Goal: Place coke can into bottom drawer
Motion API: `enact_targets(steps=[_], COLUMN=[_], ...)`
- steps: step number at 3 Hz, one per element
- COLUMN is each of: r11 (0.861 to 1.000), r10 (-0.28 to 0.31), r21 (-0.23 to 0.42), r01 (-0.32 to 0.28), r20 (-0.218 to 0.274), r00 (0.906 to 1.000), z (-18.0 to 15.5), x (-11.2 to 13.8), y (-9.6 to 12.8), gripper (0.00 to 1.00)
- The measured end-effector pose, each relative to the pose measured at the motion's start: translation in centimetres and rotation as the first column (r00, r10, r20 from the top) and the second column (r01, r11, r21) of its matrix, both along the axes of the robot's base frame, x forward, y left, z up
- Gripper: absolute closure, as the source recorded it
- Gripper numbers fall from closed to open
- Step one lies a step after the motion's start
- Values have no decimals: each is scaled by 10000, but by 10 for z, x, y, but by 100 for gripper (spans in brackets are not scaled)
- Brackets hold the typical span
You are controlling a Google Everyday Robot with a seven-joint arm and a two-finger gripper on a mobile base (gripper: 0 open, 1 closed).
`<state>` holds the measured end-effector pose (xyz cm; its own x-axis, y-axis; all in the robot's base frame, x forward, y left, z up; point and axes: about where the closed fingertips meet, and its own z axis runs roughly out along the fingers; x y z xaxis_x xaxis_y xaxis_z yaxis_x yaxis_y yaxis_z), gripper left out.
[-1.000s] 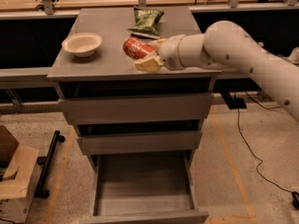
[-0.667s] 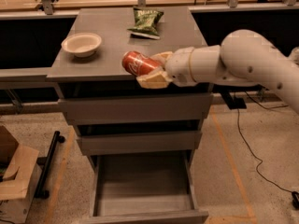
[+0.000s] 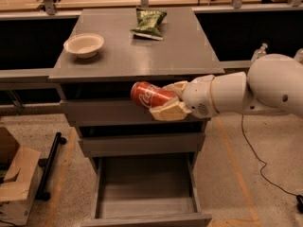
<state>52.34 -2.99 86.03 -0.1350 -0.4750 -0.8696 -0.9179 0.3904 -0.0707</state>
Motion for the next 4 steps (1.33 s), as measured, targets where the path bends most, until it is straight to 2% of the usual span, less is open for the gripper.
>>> enact_targets(steps=[1, 2, 3, 4], r11=[9964, 9843, 9719, 9636], r10=[703, 1469, 1804, 1870], r21=[-471, -912, -1300, -1590], r01=[-701, -1511, -1963, -2148], r20=[23, -517, -1244, -1728], r00=[9975, 9878, 9757, 9670], z=[-7, -57, -134, -194], x=[12, 10, 2, -2], y=[14, 27, 33, 36], gripper=[100, 100, 100, 100])
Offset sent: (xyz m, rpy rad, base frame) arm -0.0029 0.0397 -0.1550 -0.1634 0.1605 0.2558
